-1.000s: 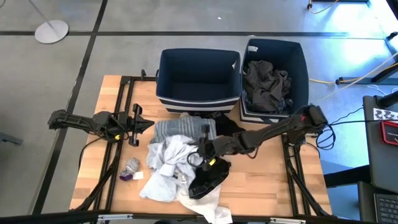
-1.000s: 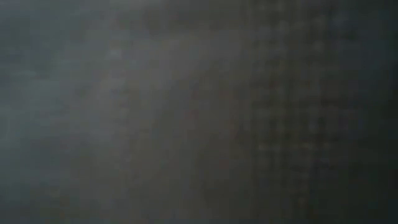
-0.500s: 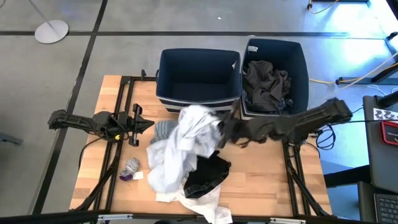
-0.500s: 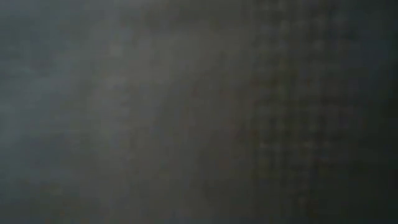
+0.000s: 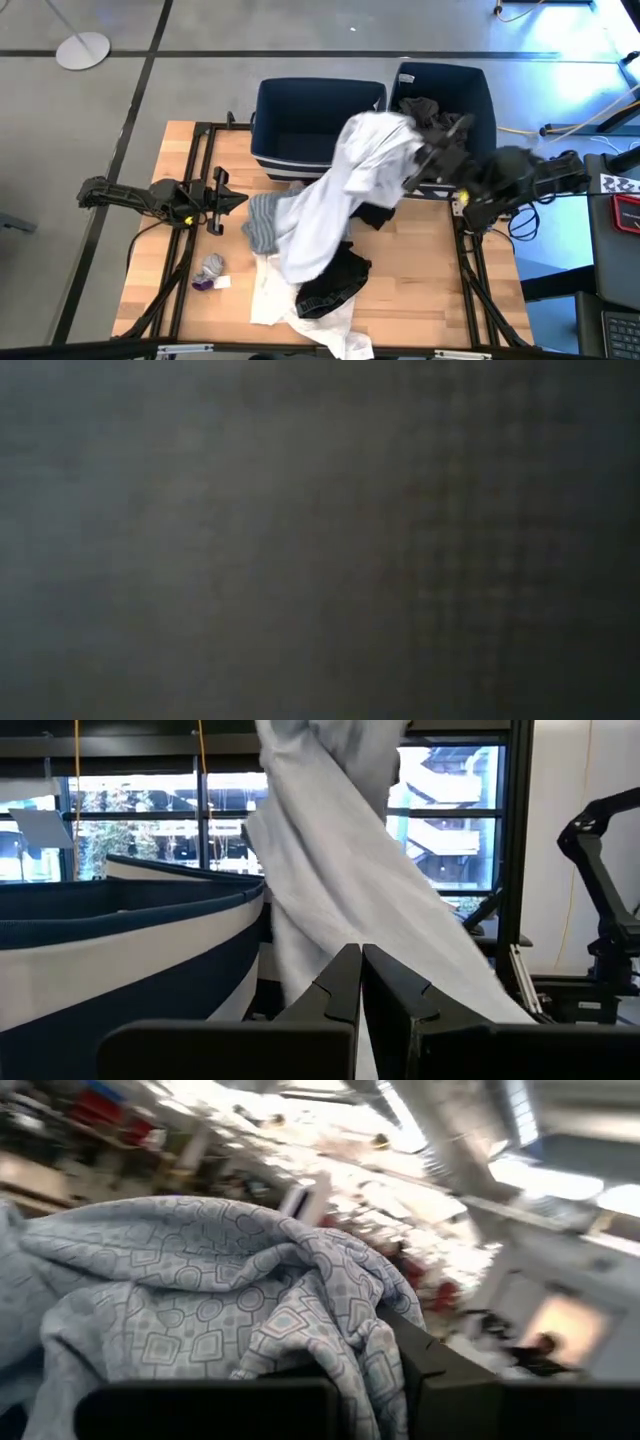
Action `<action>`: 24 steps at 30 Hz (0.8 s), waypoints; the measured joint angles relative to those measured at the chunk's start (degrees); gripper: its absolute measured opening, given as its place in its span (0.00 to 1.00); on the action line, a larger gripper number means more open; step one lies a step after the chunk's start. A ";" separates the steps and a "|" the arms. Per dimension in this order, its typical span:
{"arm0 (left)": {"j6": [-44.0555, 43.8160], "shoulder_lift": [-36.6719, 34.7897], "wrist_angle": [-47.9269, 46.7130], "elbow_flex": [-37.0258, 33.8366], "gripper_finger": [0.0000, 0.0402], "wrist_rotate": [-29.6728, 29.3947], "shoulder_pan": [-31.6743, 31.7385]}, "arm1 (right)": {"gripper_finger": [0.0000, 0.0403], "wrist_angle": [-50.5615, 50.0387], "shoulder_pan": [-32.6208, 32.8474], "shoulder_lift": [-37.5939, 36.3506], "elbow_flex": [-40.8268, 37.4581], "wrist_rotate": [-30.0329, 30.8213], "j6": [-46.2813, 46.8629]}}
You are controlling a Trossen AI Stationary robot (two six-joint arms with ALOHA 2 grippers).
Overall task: Sort clothes
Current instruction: Put the light gray patterned polo into the right blue laundry organizer
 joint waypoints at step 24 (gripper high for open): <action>0.20 0.00 -0.09 0.00 0.01 -0.22 -0.02 | 0.08 -1.30 0.00 12.01 36.38 14.10 -25.38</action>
